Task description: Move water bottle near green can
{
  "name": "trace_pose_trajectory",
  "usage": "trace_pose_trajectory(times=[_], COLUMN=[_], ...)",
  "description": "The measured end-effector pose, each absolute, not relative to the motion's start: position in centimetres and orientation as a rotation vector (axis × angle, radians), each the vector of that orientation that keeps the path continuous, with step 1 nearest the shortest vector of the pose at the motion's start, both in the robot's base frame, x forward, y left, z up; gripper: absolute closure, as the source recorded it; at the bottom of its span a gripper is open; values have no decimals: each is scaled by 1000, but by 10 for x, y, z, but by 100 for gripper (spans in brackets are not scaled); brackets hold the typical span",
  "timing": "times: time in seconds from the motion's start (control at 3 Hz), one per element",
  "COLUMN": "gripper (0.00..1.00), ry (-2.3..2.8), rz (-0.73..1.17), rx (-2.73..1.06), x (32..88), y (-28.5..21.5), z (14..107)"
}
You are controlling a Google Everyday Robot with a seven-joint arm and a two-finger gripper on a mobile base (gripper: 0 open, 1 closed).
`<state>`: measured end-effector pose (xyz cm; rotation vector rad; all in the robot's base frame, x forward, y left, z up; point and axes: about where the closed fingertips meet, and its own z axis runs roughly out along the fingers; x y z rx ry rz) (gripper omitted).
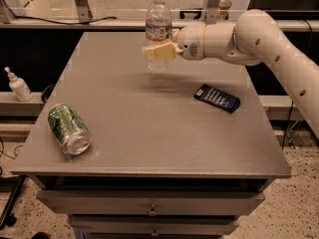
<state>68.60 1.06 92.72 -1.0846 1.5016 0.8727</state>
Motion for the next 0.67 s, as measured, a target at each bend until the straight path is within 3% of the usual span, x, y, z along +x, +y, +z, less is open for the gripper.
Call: trace_pose_trajectory(times=[0.67], gripper=[100], ry=[1482], rz=[922], rx=[-1141], x=[661], y=[23], z=[921])
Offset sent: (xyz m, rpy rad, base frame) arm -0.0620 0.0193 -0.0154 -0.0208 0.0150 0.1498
